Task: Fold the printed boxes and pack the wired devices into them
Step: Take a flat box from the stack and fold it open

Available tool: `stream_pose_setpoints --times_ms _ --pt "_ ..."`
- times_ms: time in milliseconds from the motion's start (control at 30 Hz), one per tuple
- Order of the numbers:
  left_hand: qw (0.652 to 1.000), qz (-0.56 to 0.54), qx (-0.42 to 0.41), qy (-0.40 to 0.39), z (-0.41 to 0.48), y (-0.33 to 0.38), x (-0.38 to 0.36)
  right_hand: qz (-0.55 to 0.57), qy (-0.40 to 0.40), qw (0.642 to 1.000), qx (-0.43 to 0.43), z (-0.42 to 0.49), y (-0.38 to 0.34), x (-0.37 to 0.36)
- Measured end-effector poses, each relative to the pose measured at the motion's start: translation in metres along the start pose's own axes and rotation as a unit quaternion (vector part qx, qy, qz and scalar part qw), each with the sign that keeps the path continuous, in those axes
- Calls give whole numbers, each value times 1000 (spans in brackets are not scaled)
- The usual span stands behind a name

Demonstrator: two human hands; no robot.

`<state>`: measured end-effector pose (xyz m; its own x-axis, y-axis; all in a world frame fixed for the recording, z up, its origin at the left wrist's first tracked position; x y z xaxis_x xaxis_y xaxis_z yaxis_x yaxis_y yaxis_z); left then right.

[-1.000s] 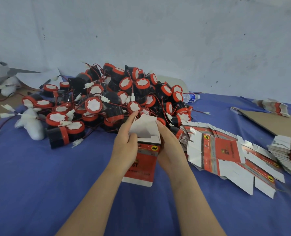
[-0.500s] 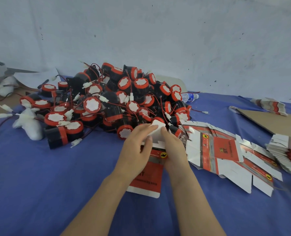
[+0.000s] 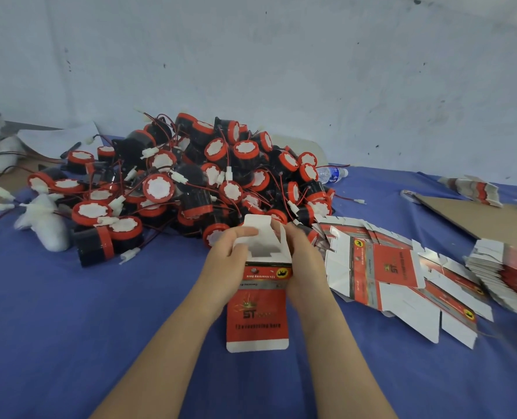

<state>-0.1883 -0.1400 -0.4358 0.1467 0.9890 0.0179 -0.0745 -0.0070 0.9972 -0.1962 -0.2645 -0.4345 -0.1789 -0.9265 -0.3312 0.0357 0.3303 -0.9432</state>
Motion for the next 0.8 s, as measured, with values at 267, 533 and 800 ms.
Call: stream_pose_setpoints --times_ms 267,533,800 --pt "995 45 -86 15 -3 6 -2 -109 -42 993 3 -2 -1 2" --pt "985 -12 -96 143 5 4 26 -193 -177 957 124 -14 -3 -31" --pt "942 89 -299 121 -10 26 22 -186 -242 952 -22 -15 -4 -13"
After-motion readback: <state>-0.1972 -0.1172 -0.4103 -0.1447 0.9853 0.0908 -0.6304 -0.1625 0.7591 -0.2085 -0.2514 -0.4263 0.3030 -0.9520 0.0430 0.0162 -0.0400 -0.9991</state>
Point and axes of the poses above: each hand's wrist, its own z-axis towards the middle knuckle, its own x-axis out of the back of the hand, y = z × x, the point moved 4 cm from there along z, towards the middle knuckle, and after that the axes turned 3 degrees about x, right-handed, at the moved point
